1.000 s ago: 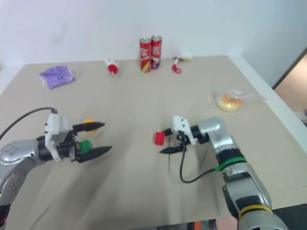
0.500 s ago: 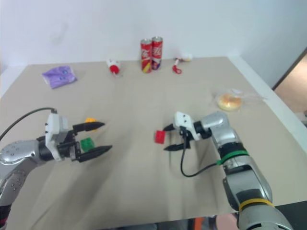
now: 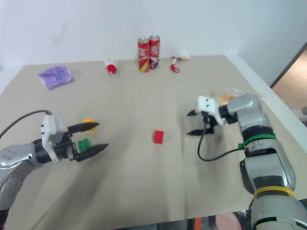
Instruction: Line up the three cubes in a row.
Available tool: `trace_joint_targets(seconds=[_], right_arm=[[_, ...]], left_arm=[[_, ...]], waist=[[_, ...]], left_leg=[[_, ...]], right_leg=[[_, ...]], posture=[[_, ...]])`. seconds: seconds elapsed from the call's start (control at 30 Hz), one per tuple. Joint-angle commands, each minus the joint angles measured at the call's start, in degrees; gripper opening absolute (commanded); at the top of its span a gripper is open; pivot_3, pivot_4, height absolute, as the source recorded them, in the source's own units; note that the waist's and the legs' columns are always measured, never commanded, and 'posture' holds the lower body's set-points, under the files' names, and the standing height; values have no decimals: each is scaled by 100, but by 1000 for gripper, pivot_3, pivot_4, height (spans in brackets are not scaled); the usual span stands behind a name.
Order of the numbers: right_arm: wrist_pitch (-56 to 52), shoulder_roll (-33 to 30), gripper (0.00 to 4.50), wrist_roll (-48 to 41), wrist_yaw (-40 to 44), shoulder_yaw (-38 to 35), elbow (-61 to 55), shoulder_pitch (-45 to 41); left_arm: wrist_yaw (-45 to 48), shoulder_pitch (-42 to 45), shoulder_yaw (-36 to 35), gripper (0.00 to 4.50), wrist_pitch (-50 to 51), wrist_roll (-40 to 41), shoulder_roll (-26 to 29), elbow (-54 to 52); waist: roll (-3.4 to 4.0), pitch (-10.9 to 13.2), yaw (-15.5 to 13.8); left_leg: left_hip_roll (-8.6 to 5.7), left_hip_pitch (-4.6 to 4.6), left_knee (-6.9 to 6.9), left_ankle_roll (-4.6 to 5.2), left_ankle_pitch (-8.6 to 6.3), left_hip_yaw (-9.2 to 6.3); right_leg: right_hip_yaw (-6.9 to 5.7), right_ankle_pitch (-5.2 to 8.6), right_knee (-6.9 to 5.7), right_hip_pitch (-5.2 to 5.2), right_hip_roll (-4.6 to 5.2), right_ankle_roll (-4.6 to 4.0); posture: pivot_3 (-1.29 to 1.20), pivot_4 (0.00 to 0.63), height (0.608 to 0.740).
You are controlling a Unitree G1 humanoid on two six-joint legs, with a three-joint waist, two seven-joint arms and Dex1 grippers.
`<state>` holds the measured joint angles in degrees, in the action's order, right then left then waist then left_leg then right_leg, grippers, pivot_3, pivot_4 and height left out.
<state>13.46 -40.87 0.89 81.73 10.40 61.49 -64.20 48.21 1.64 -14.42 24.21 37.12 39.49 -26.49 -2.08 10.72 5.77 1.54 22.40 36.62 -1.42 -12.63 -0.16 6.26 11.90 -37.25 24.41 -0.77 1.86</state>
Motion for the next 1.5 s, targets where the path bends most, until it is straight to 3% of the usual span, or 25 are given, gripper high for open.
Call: trace_joint_targets(seconds=[0.03, 0.27, 0.63, 0.87, 1.5], right_arm=[[-506, 222, 4485, -642, -331, -797, 156, -716], [-1438, 847, 4485, -1239, 256, -1018, -960, -410], [-2781, 1259, 4485, -1756, 763, -403, -3677, 649], [-3295, 1169, 4485, -2227, 1044, -95, -4693, 978], [-3385, 812, 4485, -2452, 736, 90, -5438, 1457]], left_arm=[[-468, -162, -505, 4500, 108, 242, -112, -375], [-656, -762, -1363, 4500, 315, 723, -62, -516], [-366, -1976, -2109, 4500, 236, 756, -42, -541], [-1, -2341, -1560, 4500, -217, 58, -67, -176], [706, -1037, -497, 4500, -748, -751, 127, 1522]], waist=[[0, 0, 43], [-4, -1, 27], [0, 1, 2], [0, 2, 1], [-5, -1, -2]], left_leg=[[4, -3, -2, 0, 0, 0], [13, 2, -14, 0, -2, -23], [11, 46, -11, -4, -5, -22], [12, 52, -11, -4, -5, -17], [19, 59, -8, -4, -5, -20]], right_leg=[[1, -7, -1, 0, -5, 8], [-15, 3, -2, -1, -17, 1], [-29, 7, -7, 52, -6, 2], [-30, 9, -14, 66, -7, -6], [-42, 7, -20, 73, -10, -11]], posture=[[0, 150, 740], [0, 150, 740], [0, 150, 740], [0, 150, 740], [0, 150, 740]])
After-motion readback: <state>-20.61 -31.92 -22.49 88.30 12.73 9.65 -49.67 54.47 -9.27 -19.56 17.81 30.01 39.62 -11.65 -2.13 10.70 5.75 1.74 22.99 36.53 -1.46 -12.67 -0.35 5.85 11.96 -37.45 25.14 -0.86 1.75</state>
